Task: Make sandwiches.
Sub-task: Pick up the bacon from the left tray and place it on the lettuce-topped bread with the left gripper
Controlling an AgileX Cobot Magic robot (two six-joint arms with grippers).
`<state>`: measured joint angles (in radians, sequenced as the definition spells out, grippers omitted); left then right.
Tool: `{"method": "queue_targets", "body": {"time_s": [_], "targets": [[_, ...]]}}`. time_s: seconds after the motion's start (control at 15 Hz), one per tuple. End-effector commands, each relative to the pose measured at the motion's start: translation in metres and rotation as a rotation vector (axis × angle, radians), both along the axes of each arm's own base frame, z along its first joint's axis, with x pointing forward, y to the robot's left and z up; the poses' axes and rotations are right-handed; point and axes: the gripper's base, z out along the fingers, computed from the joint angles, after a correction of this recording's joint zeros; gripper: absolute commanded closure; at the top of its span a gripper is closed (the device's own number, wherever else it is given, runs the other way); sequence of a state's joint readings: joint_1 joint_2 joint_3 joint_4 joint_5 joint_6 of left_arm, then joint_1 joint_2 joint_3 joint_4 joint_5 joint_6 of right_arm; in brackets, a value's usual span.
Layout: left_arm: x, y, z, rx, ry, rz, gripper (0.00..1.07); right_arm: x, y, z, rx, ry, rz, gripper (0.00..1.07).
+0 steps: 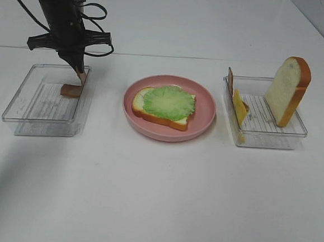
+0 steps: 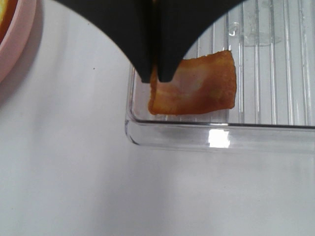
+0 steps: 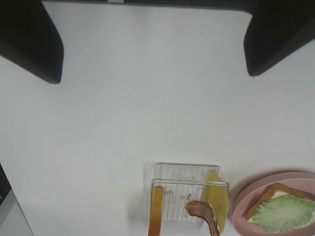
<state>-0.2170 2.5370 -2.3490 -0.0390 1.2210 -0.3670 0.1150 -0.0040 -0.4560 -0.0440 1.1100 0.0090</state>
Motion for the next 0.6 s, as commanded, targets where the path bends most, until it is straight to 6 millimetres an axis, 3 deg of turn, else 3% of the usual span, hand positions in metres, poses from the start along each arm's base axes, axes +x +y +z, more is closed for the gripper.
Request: {"method": "queue_targets", "body": {"time_s": [0.07,0.13,0.4,0.47,0.6], "targets": [[-0.008,-0.002,0.007,0.017,0.071,-0.009,1.07,-0.003,-0.001,-0.001,-0.006,-0.034,0.001,0.11],[-0.008,-0.002,0.011,0.009,0.062,-0.009,1.07,-0.003,-0.001,-0.001,-0.006,-0.034,0.001,0.11],[-0.012,-0.003,0.063,-0.030,-0.053,-0.009,1.07,-0.003,-0.001,-0.001,-0.006,-0.034,0.001,0.11],[-0.016,-0.003,0.088,-0.057,-0.100,-0.010,1.07,-0.003,-0.001,-0.001,-0.006,-0.034,0.001,0.11],[-0.021,-0.006,0.103,-0.110,-0.122,-0.013,1.07,-0.003,-0.001,-0.001,-0.006,-0.034,0.001,0.11]]}}
